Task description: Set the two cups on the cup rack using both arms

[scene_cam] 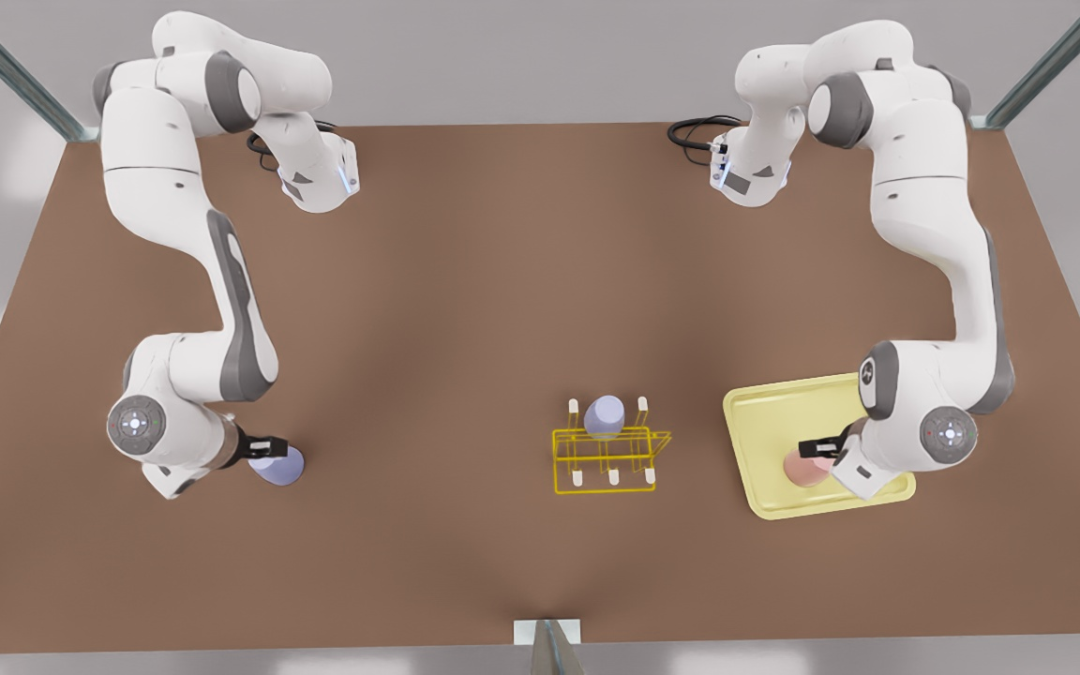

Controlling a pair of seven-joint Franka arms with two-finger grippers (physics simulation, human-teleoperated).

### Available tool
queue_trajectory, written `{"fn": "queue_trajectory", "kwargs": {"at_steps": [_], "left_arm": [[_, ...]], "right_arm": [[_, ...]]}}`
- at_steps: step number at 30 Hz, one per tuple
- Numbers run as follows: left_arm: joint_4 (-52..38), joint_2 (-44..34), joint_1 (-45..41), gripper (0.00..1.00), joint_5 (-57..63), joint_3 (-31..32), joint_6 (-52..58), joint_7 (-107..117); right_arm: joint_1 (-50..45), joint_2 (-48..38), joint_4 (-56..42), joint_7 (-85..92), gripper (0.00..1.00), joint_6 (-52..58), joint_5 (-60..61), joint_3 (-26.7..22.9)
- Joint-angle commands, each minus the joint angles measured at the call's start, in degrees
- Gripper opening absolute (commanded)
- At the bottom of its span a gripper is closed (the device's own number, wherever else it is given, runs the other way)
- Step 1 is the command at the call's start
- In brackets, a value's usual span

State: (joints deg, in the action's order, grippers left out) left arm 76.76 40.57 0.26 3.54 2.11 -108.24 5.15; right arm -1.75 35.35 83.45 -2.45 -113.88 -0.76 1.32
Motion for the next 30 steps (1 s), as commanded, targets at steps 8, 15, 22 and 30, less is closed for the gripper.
{"fn": "queue_trajectory", "kwargs": {"at_steps": [8, 15, 22, 30], "left_arm": [[7.96, 2.15, 0.97, 1.00, 0.06, -0.09, -12.43, 0.38], [8.05, 3.55, 1.23, 0.91, 0.15, -0.09, -13.22, 0.30], [7.87, 4.17, 1.05, 0.85, 0.24, -0.09, -13.93, 0.21], [7.88, 2.59, 0.70, 0.84, -0.12, 0.35, -11.74, 2.49]], "right_arm": [[1.22, 1.04, 5.93, 0.60, 1.00, -15.32, 3.40, -0.01], [1.23, 1.74, 6.55, 3.51, 1.00, -14.53, 1.90, -0.27], [1.49, 3.15, 7.69, 3.86, 1.00, -15.41, 1.81, -0.53], [1.49, 2.62, 12.17, 3.86, 1.00, -21.12, 1.81, -0.53]]}}
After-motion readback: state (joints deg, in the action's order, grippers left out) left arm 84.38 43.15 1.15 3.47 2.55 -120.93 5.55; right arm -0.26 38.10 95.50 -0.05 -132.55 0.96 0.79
